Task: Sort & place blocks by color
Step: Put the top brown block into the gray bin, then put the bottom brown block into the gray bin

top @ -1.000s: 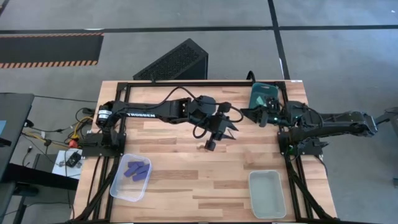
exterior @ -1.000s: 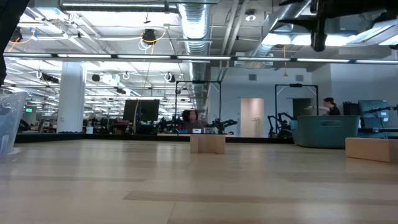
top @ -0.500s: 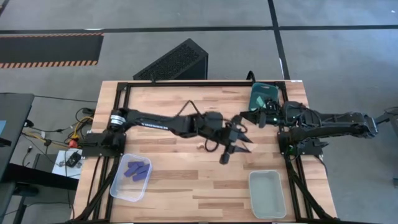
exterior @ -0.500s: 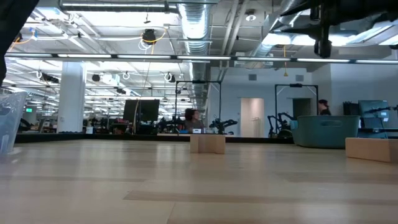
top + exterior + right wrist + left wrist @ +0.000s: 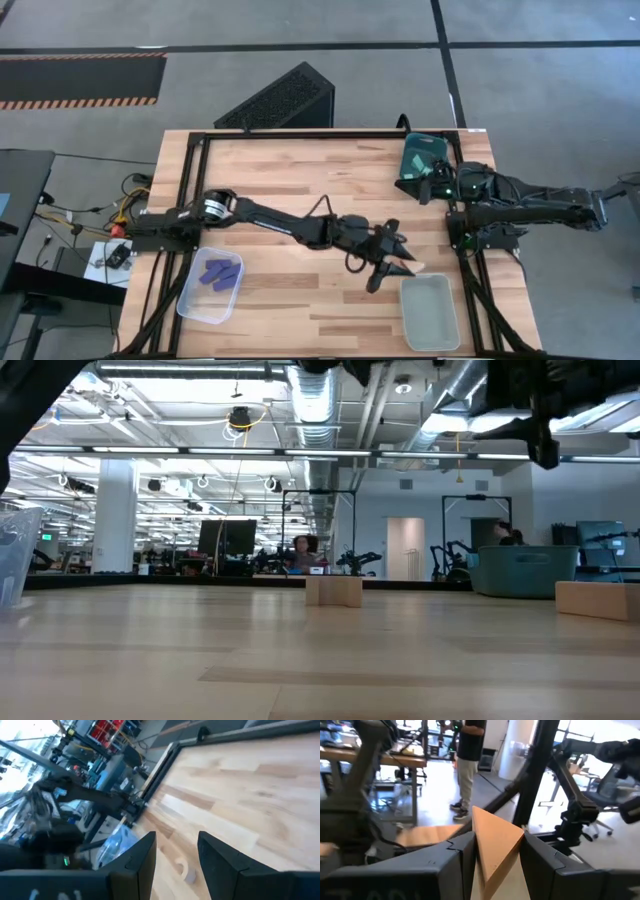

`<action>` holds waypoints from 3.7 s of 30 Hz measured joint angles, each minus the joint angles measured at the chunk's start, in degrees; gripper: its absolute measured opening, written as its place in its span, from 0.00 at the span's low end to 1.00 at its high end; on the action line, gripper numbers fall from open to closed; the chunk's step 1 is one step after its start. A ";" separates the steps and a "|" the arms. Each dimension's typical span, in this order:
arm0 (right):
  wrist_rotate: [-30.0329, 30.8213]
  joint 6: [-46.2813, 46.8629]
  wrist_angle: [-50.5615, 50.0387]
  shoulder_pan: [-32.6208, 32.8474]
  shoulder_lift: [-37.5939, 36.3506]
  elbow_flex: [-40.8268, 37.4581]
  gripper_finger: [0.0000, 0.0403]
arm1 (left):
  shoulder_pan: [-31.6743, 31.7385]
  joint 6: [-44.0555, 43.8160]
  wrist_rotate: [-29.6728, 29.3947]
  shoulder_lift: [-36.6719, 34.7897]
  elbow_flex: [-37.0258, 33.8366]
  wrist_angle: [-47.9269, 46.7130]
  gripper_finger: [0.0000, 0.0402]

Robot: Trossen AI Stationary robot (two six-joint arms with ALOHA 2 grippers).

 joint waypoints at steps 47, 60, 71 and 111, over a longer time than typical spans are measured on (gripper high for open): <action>-2.40 -0.16 -3.97 1.62 -5.10 0.00 0.41 | -2.02 -4.29 -8.65 10.58 2.59 4.93 0.36; -2.01 -0.58 -7.45 1.59 -5.04 0.00 0.41 | 4.82 -2.49 -4.50 -1.66 4.66 -19.02 0.32; -1.43 -0.65 -8.30 1.85 -5.08 -0.62 0.41 | 7.58 3.45 -6.36 -5.72 4.60 -40.39 0.18; 12.54 14.59 -22.67 19.77 40.53 17.34 0.41 | 20.49 -9.03 -14.52 -60.30 -71.93 -0.09 0.28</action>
